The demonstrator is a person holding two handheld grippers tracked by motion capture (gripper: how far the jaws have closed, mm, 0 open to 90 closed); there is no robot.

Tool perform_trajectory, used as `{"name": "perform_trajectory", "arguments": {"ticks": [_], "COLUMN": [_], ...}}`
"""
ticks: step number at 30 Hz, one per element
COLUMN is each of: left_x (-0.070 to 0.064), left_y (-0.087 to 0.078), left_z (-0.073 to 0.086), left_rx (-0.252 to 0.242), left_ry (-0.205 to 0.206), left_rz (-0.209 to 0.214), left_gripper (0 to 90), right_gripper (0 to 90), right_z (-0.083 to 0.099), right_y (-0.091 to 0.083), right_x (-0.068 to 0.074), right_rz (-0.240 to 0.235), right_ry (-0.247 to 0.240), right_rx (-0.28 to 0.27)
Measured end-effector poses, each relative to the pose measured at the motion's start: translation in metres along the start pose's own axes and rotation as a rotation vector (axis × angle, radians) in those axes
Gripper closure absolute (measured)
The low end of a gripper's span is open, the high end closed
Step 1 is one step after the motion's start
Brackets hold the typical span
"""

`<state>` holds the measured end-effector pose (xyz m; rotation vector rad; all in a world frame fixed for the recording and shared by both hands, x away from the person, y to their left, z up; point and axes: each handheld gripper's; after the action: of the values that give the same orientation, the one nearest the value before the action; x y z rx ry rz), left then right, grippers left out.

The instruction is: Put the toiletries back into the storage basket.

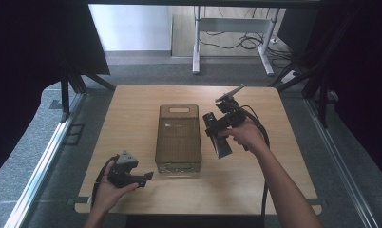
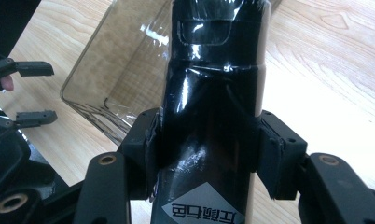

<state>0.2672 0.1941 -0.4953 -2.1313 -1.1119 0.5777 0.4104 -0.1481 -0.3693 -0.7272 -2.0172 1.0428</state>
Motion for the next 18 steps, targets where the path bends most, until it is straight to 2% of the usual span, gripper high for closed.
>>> {"name": "perform_trajectory", "arguments": {"ticks": [18], "left_x": [-0.002], "left_y": [0.002], "left_z": [0.0], "left_rx": [0.002], "left_ry": [0.003], "left_rz": [0.007], "left_gripper": [23.7], "right_gripper": [46.6], "right_z": [-0.026], "right_y": [0.02], "right_x": [0.013], "right_rz": [-0.015], "right_ry": [-0.002], "right_rx": [0.014]}}
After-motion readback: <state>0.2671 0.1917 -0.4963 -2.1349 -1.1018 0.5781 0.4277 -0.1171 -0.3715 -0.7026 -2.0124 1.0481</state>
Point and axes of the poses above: each handheld gripper's, and its own axes: y roughly forward along the jaws, z roughly out of its underside, x roughly to its left, and after that the axes turned 4 degrees about -z, right-handed
